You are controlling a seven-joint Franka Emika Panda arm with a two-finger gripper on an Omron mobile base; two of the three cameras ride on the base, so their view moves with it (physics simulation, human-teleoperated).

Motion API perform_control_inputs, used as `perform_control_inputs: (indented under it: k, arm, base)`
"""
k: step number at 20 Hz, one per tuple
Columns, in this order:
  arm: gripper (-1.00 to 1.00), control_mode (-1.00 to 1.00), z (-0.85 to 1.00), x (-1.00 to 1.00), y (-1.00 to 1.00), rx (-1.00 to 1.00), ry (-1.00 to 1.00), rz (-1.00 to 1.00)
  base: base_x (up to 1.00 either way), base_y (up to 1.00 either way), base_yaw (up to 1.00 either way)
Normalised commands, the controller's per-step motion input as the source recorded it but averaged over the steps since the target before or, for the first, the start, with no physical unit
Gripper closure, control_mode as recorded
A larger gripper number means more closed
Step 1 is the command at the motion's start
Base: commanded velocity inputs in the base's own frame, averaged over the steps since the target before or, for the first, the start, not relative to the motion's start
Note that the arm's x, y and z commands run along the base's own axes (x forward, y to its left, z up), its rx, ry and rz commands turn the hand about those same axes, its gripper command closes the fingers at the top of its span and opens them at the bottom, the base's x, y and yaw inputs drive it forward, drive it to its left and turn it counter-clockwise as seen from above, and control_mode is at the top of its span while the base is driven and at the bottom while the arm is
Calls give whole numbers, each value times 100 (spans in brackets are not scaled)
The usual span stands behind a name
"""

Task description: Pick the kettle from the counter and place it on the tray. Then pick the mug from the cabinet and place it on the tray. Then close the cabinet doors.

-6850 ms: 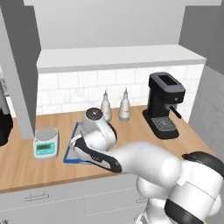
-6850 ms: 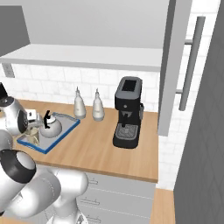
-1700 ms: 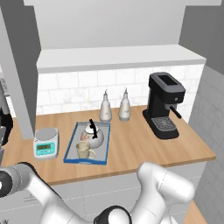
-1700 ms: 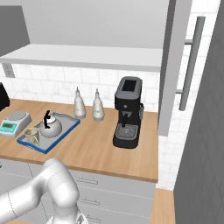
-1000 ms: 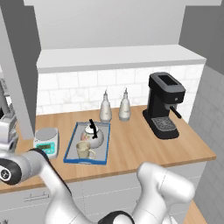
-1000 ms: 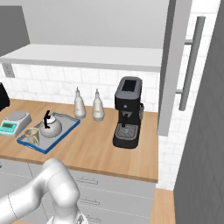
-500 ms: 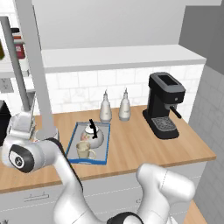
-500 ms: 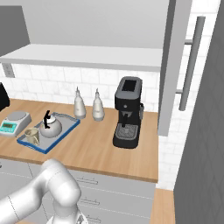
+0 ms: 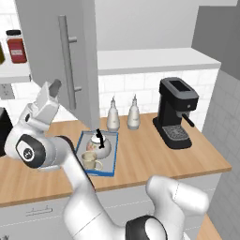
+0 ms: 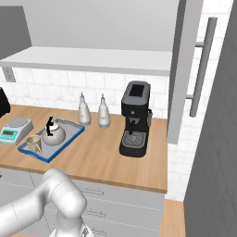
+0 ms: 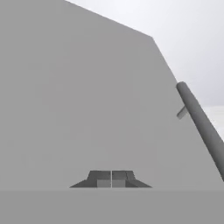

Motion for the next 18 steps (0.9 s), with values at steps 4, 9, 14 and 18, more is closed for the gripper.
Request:
perform_control_inputs:
  k: [4, 9, 14, 18]
  arm:
    - [100, -100, 46, 0, -80, 30, 9, 0]
    - [100, -100, 28, -1, -91, 29, 20, 0]
    - [100, -100, 10, 0, -94, 10, 30, 0]
    - [100, -100, 0, 12, -68, -1, 31, 3]
  base:
    - [0, 0, 0]
    - [0, 0, 0]
    - [0, 0, 0]
    - [0, 0, 0]
